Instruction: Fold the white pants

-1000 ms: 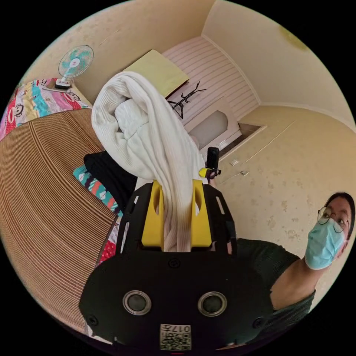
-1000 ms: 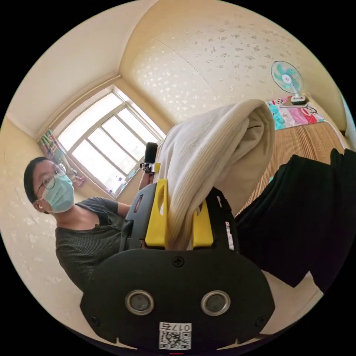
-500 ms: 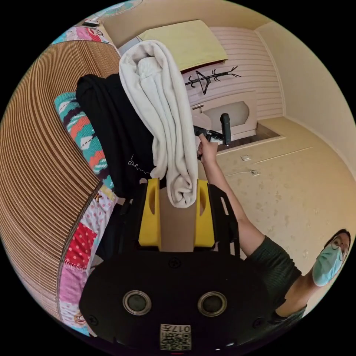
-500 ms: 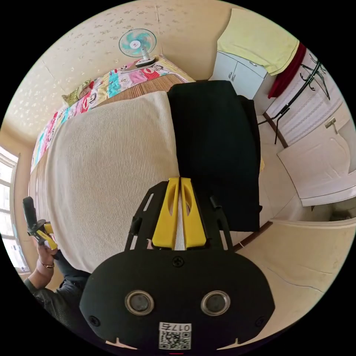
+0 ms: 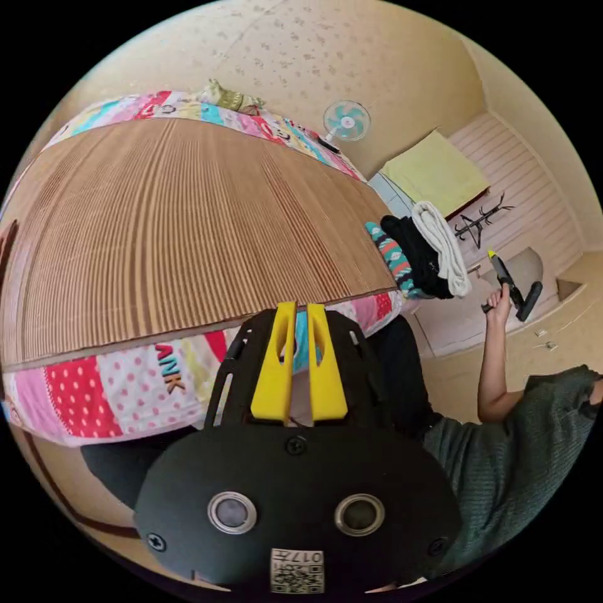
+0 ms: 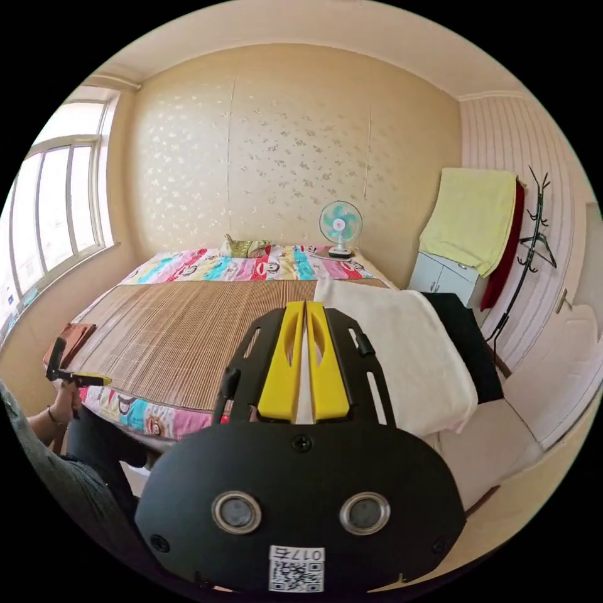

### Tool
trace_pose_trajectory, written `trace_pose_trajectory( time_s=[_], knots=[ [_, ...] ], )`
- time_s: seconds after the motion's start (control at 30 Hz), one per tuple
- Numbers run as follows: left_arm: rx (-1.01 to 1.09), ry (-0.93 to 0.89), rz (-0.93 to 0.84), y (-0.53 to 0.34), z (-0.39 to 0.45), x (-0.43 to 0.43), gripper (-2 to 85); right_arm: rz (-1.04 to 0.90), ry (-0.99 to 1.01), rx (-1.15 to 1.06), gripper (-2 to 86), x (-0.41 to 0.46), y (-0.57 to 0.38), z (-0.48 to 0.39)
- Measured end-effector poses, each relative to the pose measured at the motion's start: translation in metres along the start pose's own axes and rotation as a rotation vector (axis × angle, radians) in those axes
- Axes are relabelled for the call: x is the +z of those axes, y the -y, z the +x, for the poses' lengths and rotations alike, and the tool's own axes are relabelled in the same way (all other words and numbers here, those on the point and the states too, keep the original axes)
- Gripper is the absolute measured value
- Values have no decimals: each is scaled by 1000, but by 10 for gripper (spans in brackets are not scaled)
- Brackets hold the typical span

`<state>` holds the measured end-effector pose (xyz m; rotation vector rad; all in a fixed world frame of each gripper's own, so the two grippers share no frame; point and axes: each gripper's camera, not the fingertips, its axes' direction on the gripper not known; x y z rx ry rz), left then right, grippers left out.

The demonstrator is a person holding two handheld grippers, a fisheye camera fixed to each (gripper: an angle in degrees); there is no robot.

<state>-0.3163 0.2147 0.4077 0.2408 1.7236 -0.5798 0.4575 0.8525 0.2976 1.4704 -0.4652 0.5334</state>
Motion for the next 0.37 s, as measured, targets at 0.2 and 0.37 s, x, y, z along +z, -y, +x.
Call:
trace_pose_trajectory(
  time_s=[0.2,0.37],
  knots=[
    [-470,453,247,-50,-164,-176,117,-452,516,311,3,103,-84,-50],
    [-662,789,361,-44,-282,-288,169,-515,959,298,2,129,-101,-82]
  ],
)
